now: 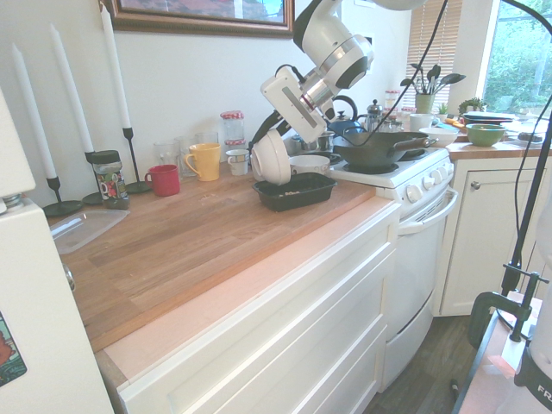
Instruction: Put the cereal into the box
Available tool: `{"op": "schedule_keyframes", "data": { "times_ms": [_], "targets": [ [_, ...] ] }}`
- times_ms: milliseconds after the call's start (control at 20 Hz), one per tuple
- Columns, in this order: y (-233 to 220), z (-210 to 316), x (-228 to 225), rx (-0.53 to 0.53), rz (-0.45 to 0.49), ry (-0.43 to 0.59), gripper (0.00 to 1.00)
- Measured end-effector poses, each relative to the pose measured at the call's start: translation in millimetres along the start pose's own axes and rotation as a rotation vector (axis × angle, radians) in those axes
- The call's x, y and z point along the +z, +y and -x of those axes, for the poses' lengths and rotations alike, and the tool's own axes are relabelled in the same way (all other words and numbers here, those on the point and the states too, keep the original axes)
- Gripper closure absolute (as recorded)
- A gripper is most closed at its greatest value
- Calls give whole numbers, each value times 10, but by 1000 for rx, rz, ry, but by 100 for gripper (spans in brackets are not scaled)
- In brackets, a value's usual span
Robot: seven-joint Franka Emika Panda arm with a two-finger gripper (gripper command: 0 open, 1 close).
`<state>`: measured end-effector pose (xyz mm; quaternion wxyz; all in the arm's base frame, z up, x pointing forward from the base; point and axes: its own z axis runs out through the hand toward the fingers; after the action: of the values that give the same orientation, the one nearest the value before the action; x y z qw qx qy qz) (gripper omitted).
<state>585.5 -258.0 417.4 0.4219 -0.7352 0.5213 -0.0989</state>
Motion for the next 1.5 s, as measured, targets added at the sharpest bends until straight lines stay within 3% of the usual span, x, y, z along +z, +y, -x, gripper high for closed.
{"op": "schedule_keyframes", "data": {
  "times_ms": [1200,1500],
  "targets": [
    [326,-355,23,72,-199,-137,100],
    [347,-525,-78,79,-230,-129,100]
  ]
}}
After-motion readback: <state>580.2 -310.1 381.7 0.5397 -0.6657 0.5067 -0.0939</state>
